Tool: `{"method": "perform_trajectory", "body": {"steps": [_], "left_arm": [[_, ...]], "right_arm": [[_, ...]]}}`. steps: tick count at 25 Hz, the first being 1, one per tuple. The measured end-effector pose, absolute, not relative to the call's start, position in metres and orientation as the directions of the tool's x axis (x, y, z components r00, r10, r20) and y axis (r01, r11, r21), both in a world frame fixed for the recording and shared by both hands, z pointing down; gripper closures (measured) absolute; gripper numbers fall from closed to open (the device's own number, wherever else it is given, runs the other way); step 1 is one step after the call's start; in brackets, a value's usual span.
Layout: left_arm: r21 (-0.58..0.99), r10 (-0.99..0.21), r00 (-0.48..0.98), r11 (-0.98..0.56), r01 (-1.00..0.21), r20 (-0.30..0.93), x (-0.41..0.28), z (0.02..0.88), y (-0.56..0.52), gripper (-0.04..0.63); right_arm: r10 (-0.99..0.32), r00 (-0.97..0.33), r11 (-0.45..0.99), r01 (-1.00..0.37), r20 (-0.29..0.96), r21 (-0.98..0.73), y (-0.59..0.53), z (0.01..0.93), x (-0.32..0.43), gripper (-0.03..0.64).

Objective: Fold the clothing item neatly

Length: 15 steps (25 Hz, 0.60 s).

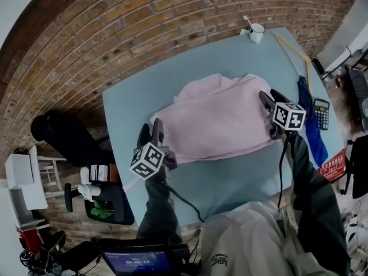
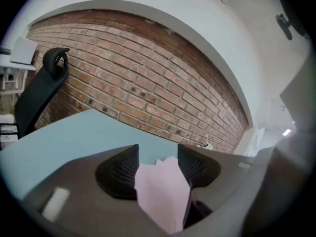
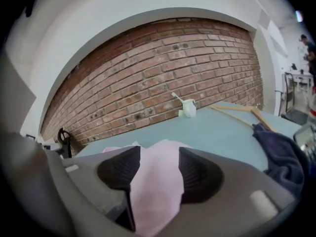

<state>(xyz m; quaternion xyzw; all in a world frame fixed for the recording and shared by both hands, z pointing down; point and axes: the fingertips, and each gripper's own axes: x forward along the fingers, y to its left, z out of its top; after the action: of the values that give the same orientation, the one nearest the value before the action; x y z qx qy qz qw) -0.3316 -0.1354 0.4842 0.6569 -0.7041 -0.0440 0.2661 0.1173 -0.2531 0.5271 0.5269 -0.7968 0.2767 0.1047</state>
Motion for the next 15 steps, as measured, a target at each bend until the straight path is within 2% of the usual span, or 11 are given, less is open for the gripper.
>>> {"method": "perform_trajectory", "body": {"steps": [3, 4, 5, 7, 11, 15], "left_arm": [[0.415, -0.945, 0.076, 0.066, -0.907, 0.317, -0.312, 0.495, -0.115, 0.479], [0.41, -0.941, 0.094, 0.05, -0.911, 0.325, -0.303, 0.501, -0.106, 0.557], [0.405, -0.936, 0.114, 0.033, -0.914, 0.332, -0.292, 0.506, -0.098, 0.583], [0.398, -0.92, 0.17, -0.017, -0.917, 0.353, -0.262, 0.516, -0.083, 0.588], [0.378, -0.855, 0.294, -0.126, -0.917, 0.428, -0.192, 0.538, -0.056, 0.588], [0.349, -0.836, 0.309, -0.152, -0.925, 0.453, -0.141, 0.543, -0.027, 0.588]], "right_arm": [[-0.751, -0.495, 0.281, -0.839, 0.438, -0.466, -0.209, 0.526, 0.121, 0.382], [-0.736, -0.52, 0.292, -0.822, 0.434, -0.489, -0.192, 0.526, 0.12, 0.382], [-0.725, -0.535, 0.309, -0.815, 0.434, -0.489, -0.174, 0.525, 0.119, 0.382], [-0.705, -0.55, 0.348, -0.818, 0.448, -0.458, -0.14, 0.523, 0.118, 0.389], [-0.673, -0.574, 0.402, -0.813, 0.465, -0.422, -0.083, 0.52, 0.109, 0.452], [-0.642, -0.629, 0.477, -0.775, 0.438, -0.415, -0.043, 0.51, 0.096, 0.518]]}}
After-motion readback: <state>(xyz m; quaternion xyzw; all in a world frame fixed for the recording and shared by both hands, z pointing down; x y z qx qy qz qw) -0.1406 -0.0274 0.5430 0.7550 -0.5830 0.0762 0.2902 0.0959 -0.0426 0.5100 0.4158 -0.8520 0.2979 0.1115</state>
